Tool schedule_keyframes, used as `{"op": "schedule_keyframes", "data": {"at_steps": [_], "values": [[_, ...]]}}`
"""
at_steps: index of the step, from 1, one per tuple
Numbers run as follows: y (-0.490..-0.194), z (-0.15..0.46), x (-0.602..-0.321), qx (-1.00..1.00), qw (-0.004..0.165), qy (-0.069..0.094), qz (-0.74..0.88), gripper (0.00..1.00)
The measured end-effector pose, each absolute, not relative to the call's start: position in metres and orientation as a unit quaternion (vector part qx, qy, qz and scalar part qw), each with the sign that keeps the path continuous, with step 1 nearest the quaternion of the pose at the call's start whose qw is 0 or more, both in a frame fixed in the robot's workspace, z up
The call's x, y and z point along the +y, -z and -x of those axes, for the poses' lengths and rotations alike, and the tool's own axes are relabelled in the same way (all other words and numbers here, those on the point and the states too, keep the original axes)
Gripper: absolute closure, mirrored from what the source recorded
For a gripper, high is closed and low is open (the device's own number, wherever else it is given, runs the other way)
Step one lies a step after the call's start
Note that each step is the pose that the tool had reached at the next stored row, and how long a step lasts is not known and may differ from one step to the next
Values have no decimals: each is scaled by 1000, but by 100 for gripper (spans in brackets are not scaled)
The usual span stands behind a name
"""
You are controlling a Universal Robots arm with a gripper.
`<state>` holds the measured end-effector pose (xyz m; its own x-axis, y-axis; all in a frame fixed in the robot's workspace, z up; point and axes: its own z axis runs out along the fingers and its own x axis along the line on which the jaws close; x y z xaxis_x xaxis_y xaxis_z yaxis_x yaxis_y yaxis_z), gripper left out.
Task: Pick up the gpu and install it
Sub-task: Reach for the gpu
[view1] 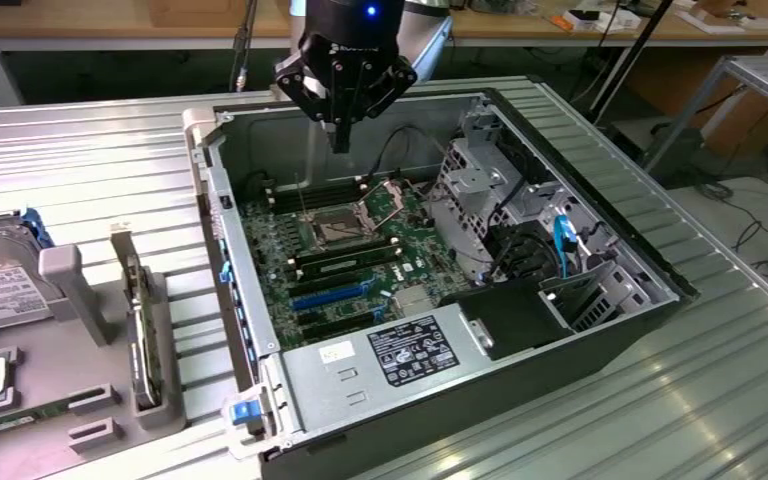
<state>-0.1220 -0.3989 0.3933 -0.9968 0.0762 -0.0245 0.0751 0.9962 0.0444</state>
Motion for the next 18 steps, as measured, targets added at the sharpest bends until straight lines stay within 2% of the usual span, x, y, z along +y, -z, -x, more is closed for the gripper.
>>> {"op": "schedule_keyframes", "data": {"at_steps": [18], "values": [[-393,127,-399,999,13,-22,-38,89]]}}
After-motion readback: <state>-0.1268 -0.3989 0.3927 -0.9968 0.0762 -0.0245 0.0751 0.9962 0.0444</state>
